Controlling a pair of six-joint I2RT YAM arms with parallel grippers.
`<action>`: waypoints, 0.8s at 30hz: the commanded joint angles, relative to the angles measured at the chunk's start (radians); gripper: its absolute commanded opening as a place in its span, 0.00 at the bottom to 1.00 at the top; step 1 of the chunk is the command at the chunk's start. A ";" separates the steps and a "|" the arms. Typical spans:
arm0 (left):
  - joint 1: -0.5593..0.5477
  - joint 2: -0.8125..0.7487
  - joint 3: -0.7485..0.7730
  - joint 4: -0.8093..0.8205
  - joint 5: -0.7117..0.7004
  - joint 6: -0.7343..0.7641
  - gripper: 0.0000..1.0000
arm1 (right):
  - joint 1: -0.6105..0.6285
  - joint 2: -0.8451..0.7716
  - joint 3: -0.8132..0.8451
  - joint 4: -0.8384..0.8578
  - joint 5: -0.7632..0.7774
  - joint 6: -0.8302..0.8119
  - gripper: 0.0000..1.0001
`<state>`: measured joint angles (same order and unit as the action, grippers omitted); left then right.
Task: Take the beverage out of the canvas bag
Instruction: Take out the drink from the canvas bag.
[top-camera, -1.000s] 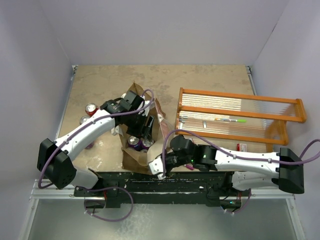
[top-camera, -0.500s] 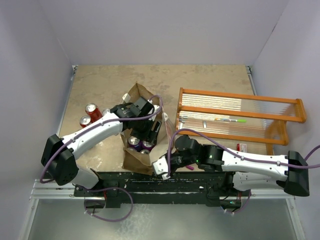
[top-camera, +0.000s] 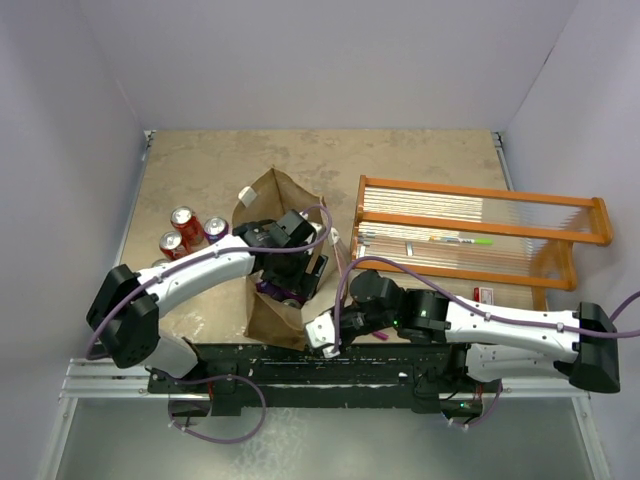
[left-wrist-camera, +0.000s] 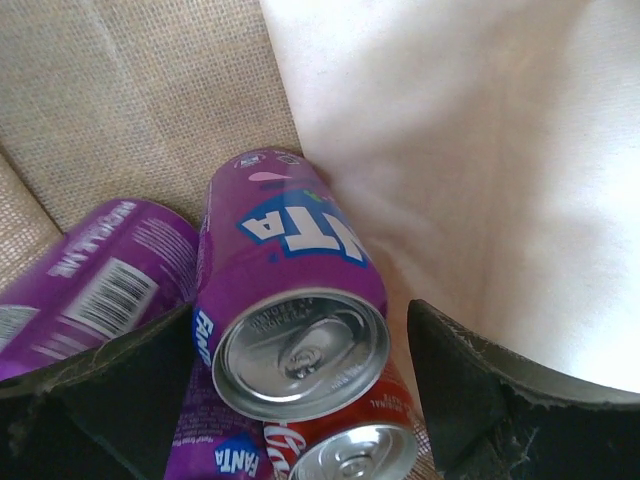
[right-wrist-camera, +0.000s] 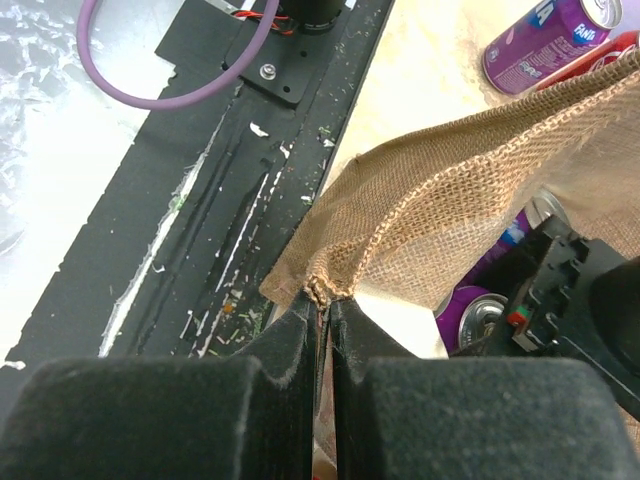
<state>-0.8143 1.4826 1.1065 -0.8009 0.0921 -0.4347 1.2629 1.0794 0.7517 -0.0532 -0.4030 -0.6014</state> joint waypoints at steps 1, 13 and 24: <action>-0.015 0.032 -0.068 0.016 0.011 -0.007 0.87 | 0.007 -0.005 -0.005 -0.131 0.023 0.050 0.00; -0.019 0.072 -0.021 0.040 -0.012 0.031 0.68 | 0.008 0.030 0.010 -0.107 0.065 0.052 0.00; -0.018 0.015 0.069 0.008 -0.012 0.038 0.29 | 0.007 0.037 0.030 -0.077 0.092 0.069 0.00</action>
<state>-0.8261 1.5749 1.0954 -0.8032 0.0700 -0.4042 1.2652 1.0946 0.7601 -0.0395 -0.3416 -0.5716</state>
